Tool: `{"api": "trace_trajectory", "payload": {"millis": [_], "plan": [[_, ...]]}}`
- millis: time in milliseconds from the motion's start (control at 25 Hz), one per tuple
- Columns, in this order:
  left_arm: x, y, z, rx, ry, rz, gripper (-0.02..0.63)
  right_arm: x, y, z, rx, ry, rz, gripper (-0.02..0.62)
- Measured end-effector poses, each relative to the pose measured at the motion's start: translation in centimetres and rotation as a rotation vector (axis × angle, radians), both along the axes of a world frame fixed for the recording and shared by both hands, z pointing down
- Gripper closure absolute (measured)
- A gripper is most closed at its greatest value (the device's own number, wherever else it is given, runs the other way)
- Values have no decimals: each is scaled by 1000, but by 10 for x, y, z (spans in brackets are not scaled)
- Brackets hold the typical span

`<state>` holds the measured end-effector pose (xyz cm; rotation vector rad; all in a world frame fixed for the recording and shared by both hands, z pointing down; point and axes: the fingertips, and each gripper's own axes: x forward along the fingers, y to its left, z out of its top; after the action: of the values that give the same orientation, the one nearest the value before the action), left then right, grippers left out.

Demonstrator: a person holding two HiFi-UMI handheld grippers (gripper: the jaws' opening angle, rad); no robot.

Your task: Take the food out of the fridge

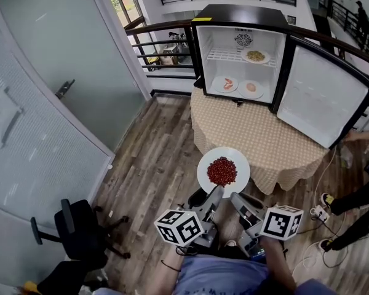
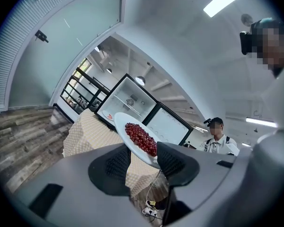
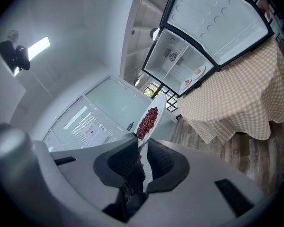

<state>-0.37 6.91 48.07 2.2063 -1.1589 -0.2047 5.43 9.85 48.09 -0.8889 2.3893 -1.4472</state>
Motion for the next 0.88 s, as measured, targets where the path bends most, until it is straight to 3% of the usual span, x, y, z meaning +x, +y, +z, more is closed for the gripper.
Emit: {"api": "trace_trajectory", "payload": {"millis": [880], "plan": [[-9, 30, -5, 13, 10, -13, 425, -8, 30, -3, 39, 41, -16, 528]]}}
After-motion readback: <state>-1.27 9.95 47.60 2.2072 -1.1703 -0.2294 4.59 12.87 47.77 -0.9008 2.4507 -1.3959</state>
